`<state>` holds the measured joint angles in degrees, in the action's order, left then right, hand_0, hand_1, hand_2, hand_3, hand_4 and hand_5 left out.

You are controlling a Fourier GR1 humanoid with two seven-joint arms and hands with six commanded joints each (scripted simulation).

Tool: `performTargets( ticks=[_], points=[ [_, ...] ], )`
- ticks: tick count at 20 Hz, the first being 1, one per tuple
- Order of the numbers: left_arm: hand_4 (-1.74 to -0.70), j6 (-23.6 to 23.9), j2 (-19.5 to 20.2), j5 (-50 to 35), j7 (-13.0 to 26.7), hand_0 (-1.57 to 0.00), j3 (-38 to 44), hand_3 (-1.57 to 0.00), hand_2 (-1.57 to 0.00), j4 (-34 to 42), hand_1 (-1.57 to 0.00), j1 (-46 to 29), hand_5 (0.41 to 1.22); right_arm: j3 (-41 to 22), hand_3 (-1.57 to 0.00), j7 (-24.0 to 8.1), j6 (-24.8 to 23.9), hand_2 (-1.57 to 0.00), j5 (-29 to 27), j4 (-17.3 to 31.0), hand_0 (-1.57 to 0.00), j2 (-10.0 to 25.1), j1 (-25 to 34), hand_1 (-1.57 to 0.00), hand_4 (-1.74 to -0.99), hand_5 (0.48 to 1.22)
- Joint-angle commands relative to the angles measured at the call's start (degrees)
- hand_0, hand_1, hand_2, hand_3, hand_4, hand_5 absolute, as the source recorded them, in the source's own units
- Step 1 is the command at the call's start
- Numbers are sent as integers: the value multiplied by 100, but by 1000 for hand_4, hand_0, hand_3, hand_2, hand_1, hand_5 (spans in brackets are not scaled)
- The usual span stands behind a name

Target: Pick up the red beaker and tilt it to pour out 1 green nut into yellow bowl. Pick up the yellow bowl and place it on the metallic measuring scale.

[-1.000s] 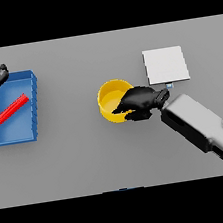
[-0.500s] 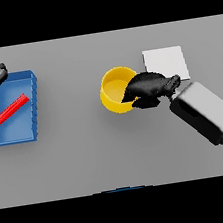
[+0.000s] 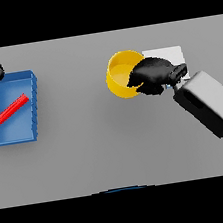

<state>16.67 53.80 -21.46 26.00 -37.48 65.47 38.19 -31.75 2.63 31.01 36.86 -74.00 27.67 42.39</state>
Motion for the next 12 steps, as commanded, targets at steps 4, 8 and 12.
performTargets(
  ticks=[4, 8, 12],
  points=[
    [-803, -79, -108, -53, -2, 1, 31, 1, 1, -157, 1, 67, 755, 150, -1417, 47, -192, -1570, 0, 341, -1544, 234, 131, -1561, -1726, 1221],
    [-801, -136, -92, -56, 33, 1, 59, 1, 1, -269, 1, 110, 754, 210, -1311, 122, -389, -1570, 52, 902, -1560, 384, 323, -1567, -1724, 1221],
    [-812, 25, -60, -71, 83, 1, 36, 1, 1, 32, 1, 14, 755, 247, -1376, 316, -600, -1571, 89, 1405, -1567, 451, 434, -1533, -1726, 1221]
  ],
)
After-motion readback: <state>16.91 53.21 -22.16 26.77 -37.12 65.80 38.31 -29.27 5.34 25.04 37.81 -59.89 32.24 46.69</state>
